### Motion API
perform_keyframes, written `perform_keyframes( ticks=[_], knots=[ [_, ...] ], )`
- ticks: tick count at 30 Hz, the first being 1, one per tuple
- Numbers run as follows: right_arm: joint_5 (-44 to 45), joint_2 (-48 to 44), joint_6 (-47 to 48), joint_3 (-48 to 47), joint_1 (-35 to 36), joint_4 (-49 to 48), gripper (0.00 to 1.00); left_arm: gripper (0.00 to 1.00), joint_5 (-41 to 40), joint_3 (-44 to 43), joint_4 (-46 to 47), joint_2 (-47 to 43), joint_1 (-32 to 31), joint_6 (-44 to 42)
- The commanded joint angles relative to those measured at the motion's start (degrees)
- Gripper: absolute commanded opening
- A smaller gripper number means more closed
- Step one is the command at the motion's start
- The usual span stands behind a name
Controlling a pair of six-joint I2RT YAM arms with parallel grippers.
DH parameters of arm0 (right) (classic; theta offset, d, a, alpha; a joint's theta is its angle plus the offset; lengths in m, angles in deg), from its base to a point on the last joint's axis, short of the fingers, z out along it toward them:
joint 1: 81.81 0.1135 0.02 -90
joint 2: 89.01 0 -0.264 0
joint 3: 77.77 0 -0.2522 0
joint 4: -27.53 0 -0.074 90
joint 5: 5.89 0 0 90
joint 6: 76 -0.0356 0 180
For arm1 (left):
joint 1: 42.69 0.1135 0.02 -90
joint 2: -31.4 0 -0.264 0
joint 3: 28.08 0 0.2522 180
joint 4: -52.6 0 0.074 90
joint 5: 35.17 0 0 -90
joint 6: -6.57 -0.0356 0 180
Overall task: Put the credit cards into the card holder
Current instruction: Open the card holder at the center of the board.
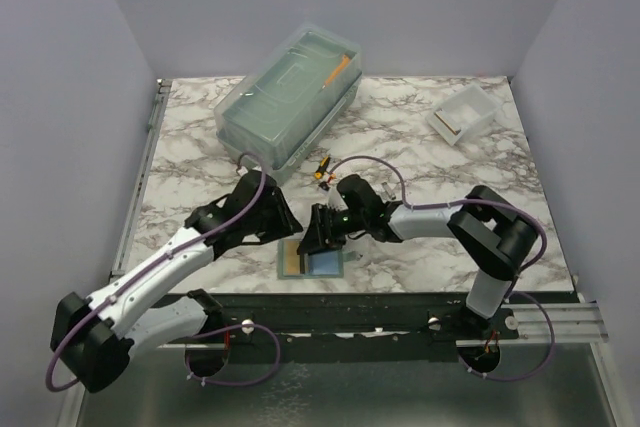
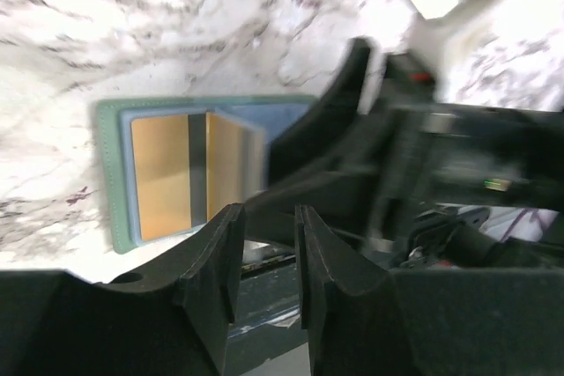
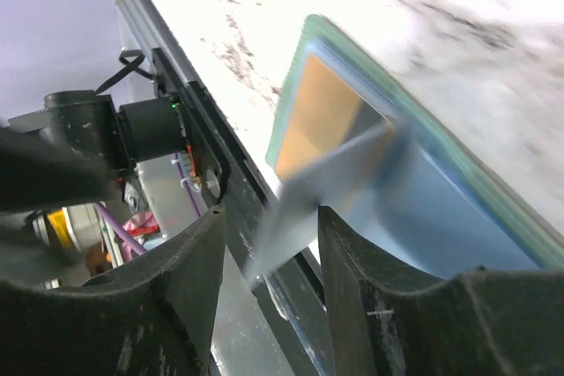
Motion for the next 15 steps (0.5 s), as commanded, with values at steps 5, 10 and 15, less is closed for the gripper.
perform_keyframes(
  ticks=[5,10,15],
  knots=[
    [-2.1,1.3,2.5,-5.0,3.3,1.0,0.58,0.41,-18.7,-10.0,-17.7,-12.0,1.8,-2.1],
    [5.6,0.3,6.7,-4.6,3.2,16.3,0.60,0.43,-12.0,-6.7,-12.0,-8.0,2.0,-2.1],
    [8.9,-3.4,5.1,0.5,7.5,19.4,0.54,0.44,-5.4,-2.8,-4.0,-3.7,2.2,-1.7]
  ],
)
